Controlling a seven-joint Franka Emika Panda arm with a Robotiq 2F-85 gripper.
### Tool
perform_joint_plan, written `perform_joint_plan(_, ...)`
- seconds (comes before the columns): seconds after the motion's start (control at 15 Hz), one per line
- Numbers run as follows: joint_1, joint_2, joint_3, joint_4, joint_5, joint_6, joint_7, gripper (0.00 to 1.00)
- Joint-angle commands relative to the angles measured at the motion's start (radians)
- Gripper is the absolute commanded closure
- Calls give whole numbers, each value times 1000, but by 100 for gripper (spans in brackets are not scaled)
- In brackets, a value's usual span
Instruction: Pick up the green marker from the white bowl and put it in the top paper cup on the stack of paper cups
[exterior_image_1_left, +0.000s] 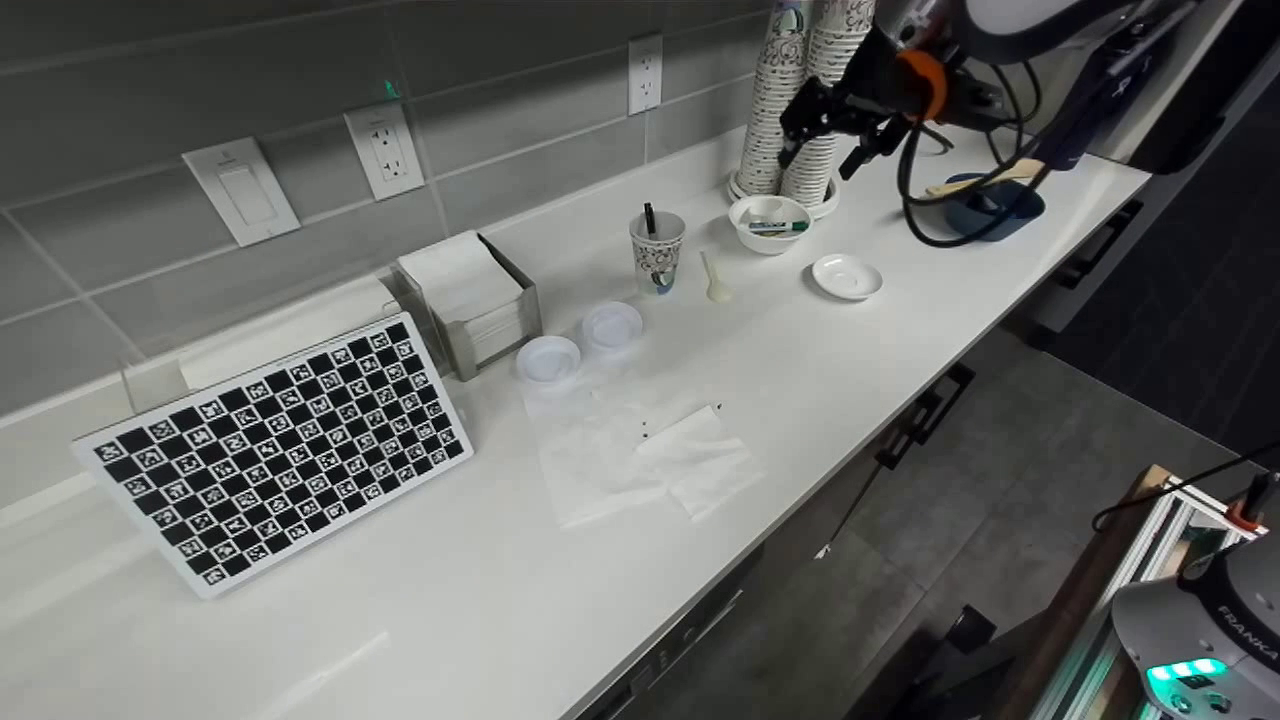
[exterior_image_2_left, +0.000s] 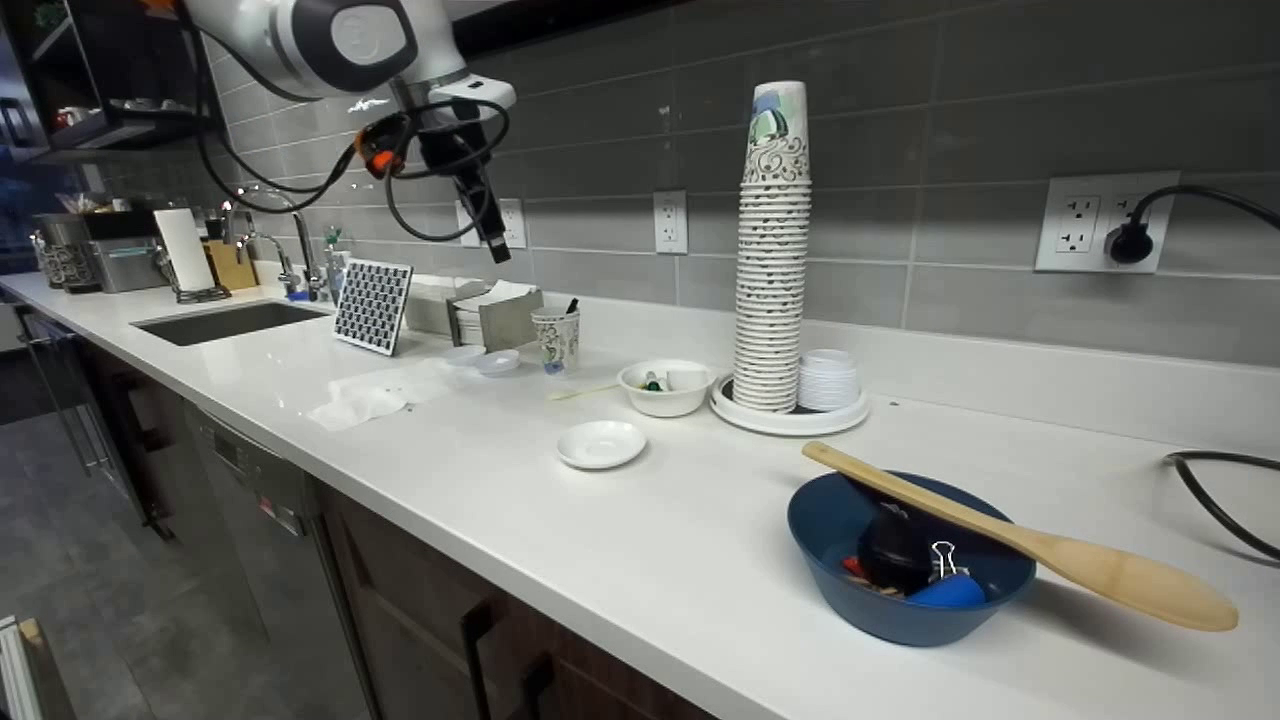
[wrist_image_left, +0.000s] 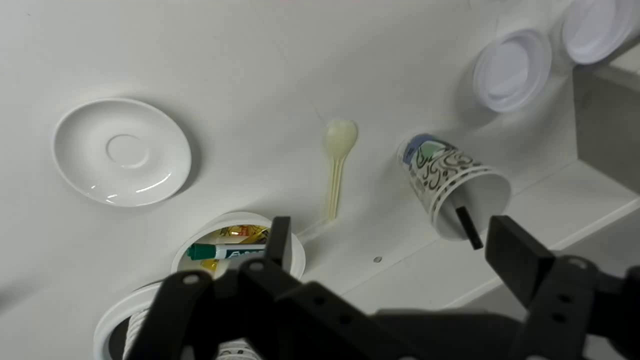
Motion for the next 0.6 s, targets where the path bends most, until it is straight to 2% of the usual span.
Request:
perform_joint_plan(0.0,-25,144,-21,152,-62,-17,192,0)
perform_joint_plan(0.2,-29,213,-78,227,-109,-47,323,0)
perform_joint_plan(0.53,-31,267,-146,299,-74,-161,497,0)
